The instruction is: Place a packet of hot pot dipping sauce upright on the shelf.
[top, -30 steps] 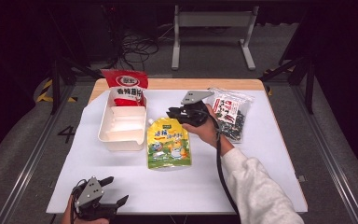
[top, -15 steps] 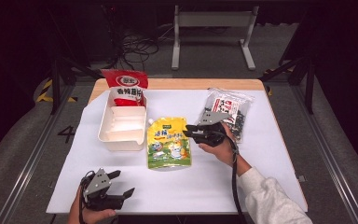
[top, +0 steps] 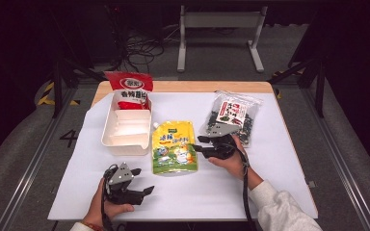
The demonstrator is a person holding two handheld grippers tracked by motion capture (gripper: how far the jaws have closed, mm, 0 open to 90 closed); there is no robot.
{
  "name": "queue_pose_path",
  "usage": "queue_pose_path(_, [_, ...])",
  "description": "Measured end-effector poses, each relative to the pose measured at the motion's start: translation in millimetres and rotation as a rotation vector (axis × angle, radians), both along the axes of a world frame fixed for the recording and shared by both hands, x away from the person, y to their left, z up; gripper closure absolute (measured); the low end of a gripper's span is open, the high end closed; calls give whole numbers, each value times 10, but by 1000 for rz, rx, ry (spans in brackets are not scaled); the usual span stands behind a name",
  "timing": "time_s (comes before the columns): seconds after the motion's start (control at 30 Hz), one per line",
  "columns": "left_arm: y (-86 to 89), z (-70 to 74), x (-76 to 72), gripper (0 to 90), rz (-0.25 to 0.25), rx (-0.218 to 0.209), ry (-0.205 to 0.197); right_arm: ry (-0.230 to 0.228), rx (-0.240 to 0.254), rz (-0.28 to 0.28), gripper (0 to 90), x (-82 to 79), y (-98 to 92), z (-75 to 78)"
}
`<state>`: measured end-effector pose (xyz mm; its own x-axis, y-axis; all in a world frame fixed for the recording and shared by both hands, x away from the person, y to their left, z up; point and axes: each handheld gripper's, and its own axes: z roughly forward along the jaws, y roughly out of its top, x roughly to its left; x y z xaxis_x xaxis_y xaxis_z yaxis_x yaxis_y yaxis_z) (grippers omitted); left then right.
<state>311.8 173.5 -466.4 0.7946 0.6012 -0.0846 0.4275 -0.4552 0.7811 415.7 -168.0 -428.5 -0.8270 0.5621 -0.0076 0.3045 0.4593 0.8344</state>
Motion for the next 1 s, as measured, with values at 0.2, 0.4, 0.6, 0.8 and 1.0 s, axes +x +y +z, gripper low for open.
queue_pose_path(0.2, [-67, -17, 86, 244, 11, -16, 47, 43, -16, 1, 530, 3, 46, -91])
queue_pose_path(0.4, [-144, -7, 151, 297, -3, -16, 62, 69, -27, 0, 489, 14, 103, -141])
queue_pose_path(0.6, [-233, -11, 228, 292, -3, -18, 87, 92, -17, -10, 400, 37, 127, -186])
queue_pose_path(0.8, [-256, -20, 320, 276, 9, -30, 127, 152, -15, -28, 292, 84, 186, -254])
queue_pose_path(1.0, [-267, -24, 377, 253, 10, -58, 157, 206, 24, -47, 210, 146, 203, -299])
